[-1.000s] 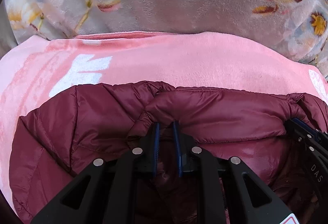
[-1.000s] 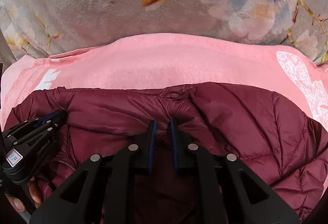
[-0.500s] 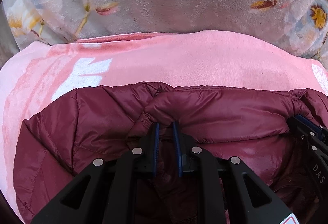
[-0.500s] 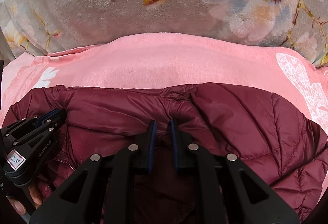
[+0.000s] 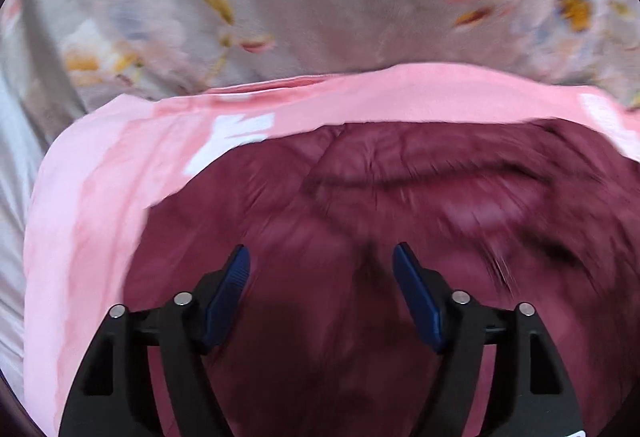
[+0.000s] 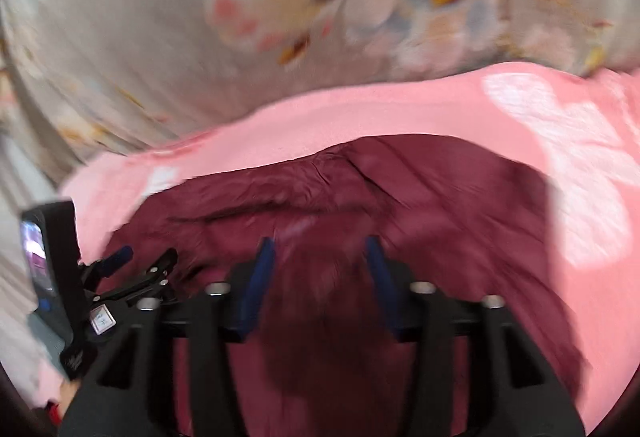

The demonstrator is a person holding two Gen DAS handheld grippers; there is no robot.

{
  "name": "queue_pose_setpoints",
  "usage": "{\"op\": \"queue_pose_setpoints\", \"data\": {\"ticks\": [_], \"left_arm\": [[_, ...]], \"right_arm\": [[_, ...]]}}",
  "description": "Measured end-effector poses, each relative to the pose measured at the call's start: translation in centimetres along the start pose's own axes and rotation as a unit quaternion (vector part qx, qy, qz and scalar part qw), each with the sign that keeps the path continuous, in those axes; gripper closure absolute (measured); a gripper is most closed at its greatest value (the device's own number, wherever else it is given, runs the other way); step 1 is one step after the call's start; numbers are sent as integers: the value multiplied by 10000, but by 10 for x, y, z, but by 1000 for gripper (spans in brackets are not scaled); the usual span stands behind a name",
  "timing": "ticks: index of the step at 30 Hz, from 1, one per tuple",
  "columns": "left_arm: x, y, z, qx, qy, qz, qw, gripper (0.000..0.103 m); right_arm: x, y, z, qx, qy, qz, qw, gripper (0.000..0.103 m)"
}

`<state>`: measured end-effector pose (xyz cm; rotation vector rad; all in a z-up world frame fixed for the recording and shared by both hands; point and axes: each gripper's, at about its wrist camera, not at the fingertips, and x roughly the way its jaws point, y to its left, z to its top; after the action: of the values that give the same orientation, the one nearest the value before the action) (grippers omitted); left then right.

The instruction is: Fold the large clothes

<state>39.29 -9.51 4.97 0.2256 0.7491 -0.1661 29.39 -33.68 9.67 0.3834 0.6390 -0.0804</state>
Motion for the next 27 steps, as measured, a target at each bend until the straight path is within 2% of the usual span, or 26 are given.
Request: {"op": "queue_pose_setpoints", "data": {"ticks": [1, 4, 6, 8, 10, 12, 15, 18, 20, 24, 27], "left_arm": [[-20, 13, -16, -61, 59, -206, 9998, 26], [-66, 51, -59, -355, 305, -679, 9966, 21], [-96, 82, -101, -666, 585, -1055, 9905, 20], [-121, 116, -146, -999, 872, -1201, 9839, 20], [-136, 141, -177, -1285, 984, -1205, 9794, 20], [-154, 169, -214, -1640, 1104, -1185, 9731, 20], [-171, 187, -252, -1926, 1192, -1160, 9671, 20], [-176, 189, -274, -2233, 1294, -1420, 9556, 20], [-176, 188, -283, -2398, 1265, -1560, 9498, 20], [-175, 186, -284, -2683, 986, -1516, 9462, 20], [-171, 188, -283, -2896, 866, -1546, 9406, 22]], "right_arm": [[-20, -6, -13, -22, -25, -6, 10000, 44], [-106, -41, -82, 64, -46, -159, 9998, 33], [-145, -61, -120, 154, 47, -356, 9992, 32], [-190, -84, -168, 292, 150, -634, 9974, 32], [-218, -98, -200, 442, 202, -849, 9952, 30], [-245, -116, -236, 836, 223, -898, 9922, 26], [-261, -132, -274, 1255, 296, -869, 9878, 26], [-265, -139, -295, 1692, 229, -663, 9831, 25], [-265, -134, -297, 1786, 32, -583, 9822, 25], [-253, -123, -295, 1977, -94, -140, 9801, 25], [-240, -113, -290, 2013, -127, -81, 9794, 25]]}}
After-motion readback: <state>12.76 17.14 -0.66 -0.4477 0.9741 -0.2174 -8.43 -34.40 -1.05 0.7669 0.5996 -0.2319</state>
